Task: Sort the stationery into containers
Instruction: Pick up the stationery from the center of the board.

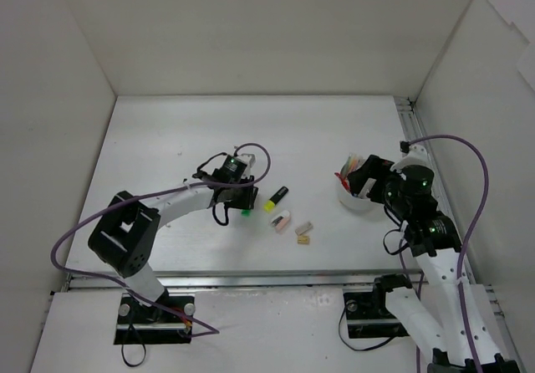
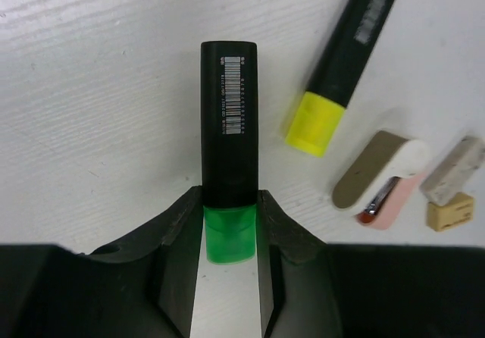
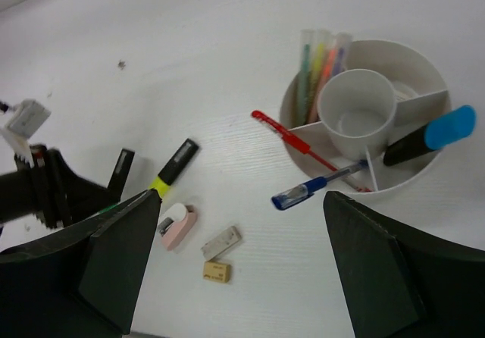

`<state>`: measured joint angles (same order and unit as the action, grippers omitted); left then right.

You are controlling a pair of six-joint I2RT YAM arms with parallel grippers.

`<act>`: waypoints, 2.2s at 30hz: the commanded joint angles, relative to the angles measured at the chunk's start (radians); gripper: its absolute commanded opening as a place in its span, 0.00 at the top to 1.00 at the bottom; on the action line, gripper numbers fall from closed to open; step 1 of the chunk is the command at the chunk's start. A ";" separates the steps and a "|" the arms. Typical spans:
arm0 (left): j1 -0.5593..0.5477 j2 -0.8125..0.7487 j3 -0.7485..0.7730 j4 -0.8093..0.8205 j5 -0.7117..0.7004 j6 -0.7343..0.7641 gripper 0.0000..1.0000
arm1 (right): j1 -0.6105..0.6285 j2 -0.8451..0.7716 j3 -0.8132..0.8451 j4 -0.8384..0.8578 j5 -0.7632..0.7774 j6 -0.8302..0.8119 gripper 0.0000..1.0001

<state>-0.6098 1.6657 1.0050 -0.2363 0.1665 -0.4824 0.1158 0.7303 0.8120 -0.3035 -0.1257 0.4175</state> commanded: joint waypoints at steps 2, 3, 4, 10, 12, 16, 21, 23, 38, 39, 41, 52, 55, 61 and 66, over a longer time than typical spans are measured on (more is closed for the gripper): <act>-0.004 -0.156 0.078 -0.001 -0.015 -0.103 1.00 | 0.051 0.001 0.007 0.044 -0.144 -0.103 0.13; -0.004 -0.182 0.080 -0.008 -0.033 -0.139 1.00 | 0.058 0.010 0.010 0.050 -0.193 -0.115 0.13; -0.004 -0.228 0.086 -0.018 -0.089 -0.169 1.00 | 0.074 0.017 0.007 0.053 -0.213 -0.123 0.13; -0.004 -0.351 0.081 -0.029 -0.264 -0.485 1.00 | 0.195 0.093 -0.051 0.239 -0.342 -0.096 0.11; -0.017 -0.369 0.066 0.001 -0.285 -0.562 1.00 | 0.234 0.127 -0.073 0.387 -0.351 -0.046 0.08; -0.091 -0.406 0.050 0.032 -0.395 -0.705 1.00 | 0.372 0.219 -0.077 0.549 -0.295 -0.032 0.07; -0.165 -0.402 0.084 0.003 -0.487 -0.788 1.00 | 0.525 0.415 -0.017 0.673 -0.217 -0.088 0.02; -0.180 -0.400 0.098 -0.006 -0.513 -0.798 1.00 | 0.562 0.470 0.022 0.690 -0.160 -0.100 0.02; -0.255 -0.443 0.050 0.014 -0.593 -0.886 1.00 | 0.696 0.600 -0.019 0.985 -0.002 -0.071 0.14; -0.255 -0.443 0.049 0.020 -0.591 -0.887 1.00 | 0.699 0.606 -0.020 0.995 0.007 -0.069 0.16; -0.265 -0.443 0.049 0.023 -0.596 -0.884 1.00 | 0.705 0.607 -0.027 1.020 0.023 -0.066 0.25; -0.274 -0.432 0.032 0.043 -0.587 -0.881 1.00 | 0.711 0.578 -0.065 1.097 0.052 -0.074 0.77; -0.274 -0.426 0.033 0.042 -0.582 -0.877 1.00 | 0.716 0.571 -0.068 1.098 0.035 -0.082 0.84; -0.274 -0.425 0.041 0.034 -0.581 -0.861 1.00 | 0.714 0.547 -0.079 1.095 0.024 -0.085 1.00; -0.274 -0.432 0.043 0.041 -0.572 -0.806 0.63 | 0.713 0.511 -0.111 1.075 0.054 -0.079 1.00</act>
<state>-0.8764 1.2465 1.0290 -0.2245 -0.4091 -1.3422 0.8291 1.3113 0.7017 0.6590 -0.1009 0.3462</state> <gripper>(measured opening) 0.335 0.209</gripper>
